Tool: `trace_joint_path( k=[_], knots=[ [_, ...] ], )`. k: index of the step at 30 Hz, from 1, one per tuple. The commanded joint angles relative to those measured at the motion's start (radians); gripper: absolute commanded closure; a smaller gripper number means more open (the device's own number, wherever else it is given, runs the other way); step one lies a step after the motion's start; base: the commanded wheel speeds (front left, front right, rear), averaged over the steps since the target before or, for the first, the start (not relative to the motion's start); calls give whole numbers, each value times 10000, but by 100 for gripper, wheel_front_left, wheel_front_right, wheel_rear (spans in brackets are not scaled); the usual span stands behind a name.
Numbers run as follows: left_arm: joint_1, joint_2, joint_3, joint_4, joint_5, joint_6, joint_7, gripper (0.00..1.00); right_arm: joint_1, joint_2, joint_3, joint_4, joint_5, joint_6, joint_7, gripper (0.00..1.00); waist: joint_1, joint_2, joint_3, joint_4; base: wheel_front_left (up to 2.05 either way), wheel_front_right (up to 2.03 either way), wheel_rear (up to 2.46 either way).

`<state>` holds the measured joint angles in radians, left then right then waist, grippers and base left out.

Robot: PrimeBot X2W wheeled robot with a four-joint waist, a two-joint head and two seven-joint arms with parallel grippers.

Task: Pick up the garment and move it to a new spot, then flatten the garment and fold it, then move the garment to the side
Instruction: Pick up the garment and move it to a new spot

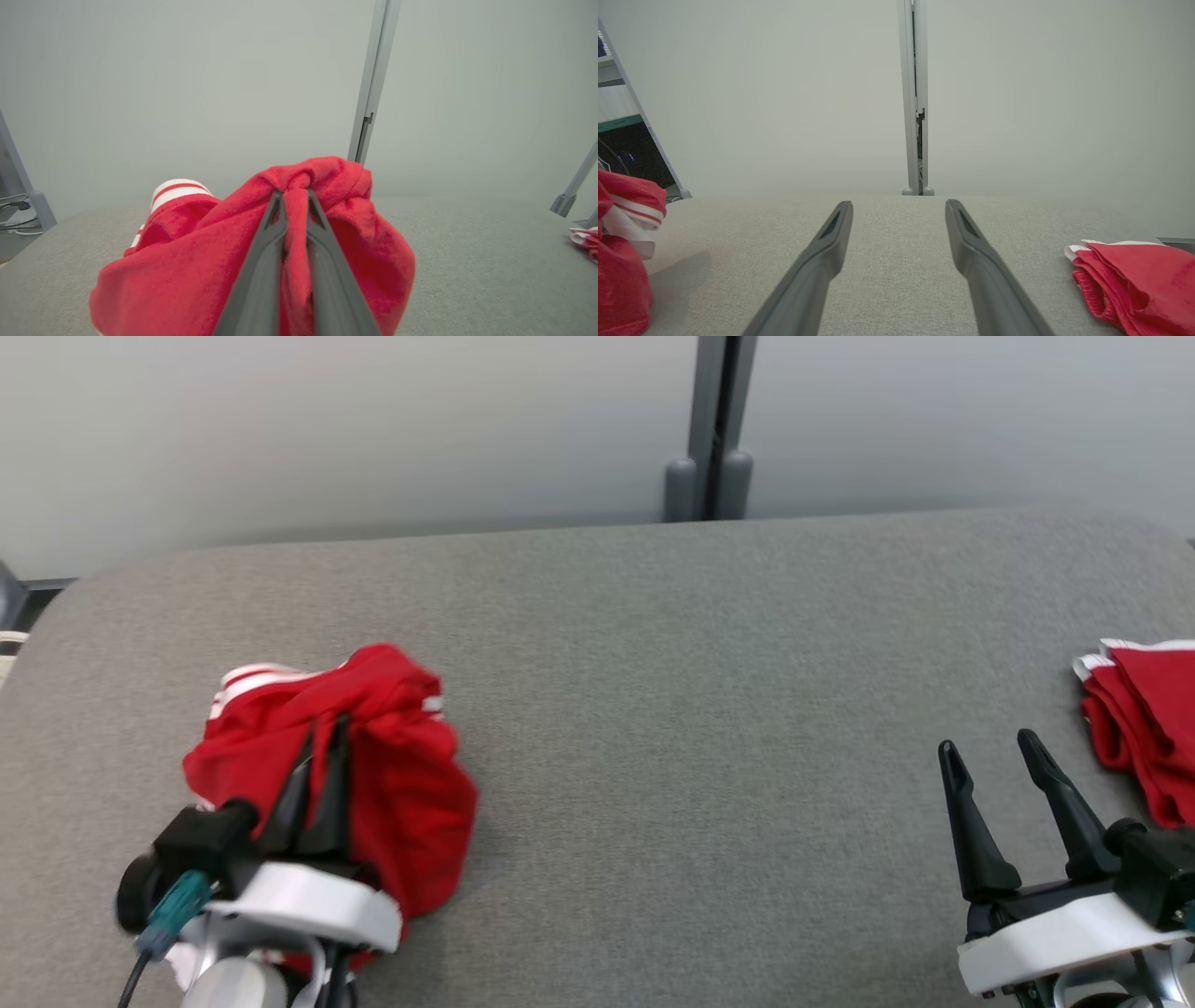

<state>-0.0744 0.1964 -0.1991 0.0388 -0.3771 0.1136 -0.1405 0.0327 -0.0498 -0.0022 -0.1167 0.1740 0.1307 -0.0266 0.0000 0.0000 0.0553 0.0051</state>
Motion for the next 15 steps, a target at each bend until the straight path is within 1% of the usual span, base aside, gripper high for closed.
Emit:
trace_joint_path(
  k=[1,4,9,15],
  knots=[
    [-352,-48,-135,-23,92,-110,49,100,-110,-32,-40,-65,32,2,-10,0,0,0,335,-358,0,0,0],
    [-998,-305,-719,187,128,-429,367,100,-304,-33,-9,-119,97,2,-57,0,0,0,729,-855,0,0,0],
    [-2188,-717,-1809,666,545,-952,761,100,-615,-30,6,-3,252,2,-307,0,0,0,1295,-1708,0,0,0],
    [-3212,-968,-2448,1744,784,-1230,934,100,-920,-30,256,423,646,2,-694,0,0,0,1913,-2725,0,0,0]
  ],
)
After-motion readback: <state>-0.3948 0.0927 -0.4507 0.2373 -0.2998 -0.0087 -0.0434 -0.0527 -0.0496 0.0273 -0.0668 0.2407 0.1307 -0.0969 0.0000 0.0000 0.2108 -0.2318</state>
